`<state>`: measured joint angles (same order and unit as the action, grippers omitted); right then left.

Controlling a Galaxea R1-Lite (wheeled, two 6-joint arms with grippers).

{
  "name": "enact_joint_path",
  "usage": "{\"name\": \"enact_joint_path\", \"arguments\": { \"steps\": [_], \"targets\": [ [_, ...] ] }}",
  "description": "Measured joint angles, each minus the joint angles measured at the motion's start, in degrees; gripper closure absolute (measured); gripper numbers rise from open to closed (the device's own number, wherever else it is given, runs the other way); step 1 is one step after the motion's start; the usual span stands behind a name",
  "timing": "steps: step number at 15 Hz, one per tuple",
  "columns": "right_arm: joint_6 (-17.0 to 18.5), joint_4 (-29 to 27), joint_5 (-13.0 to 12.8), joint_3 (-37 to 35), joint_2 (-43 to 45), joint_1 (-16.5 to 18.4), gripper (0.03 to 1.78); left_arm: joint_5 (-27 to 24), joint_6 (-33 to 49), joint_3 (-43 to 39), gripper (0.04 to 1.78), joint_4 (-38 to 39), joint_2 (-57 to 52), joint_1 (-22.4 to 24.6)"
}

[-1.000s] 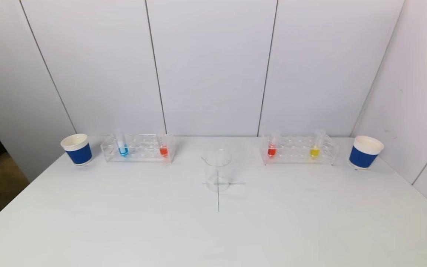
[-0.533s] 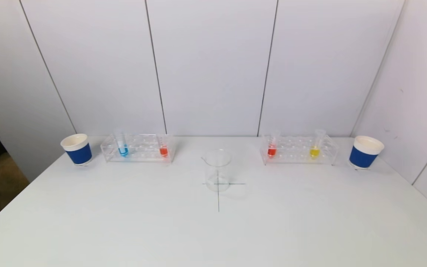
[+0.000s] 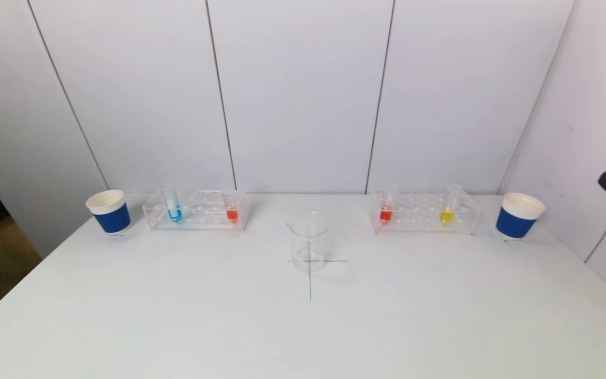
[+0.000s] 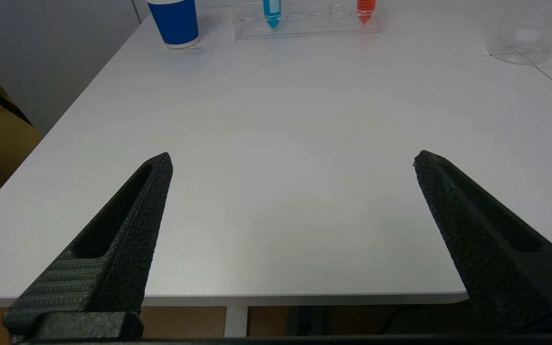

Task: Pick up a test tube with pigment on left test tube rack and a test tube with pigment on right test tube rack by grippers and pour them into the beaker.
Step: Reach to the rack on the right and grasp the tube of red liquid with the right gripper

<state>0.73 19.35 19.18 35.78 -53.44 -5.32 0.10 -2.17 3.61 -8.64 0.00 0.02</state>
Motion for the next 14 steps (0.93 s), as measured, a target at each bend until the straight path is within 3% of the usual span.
{"name": "enact_joint_path", "arguments": {
  "steps": [3,8,14],
  "targets": [
    [-0.1,5.2,0.0,-1.1,-7.1,-2.8,0.04,0.0,0.0,0.0,0.06,0.0,0.0,0.0],
    [-0.1,20.4,-0.9,-2.4,-21.5,-4.7,0.04,0.0,0.0,0.0,0.06,0.0,0.0,0.0],
    [0.2,38.0,-6.4,-4.3,-36.1,-6.4,0.04,0.0,0.0,0.0,0.06,0.0,0.0,0.0]
  ]
}}
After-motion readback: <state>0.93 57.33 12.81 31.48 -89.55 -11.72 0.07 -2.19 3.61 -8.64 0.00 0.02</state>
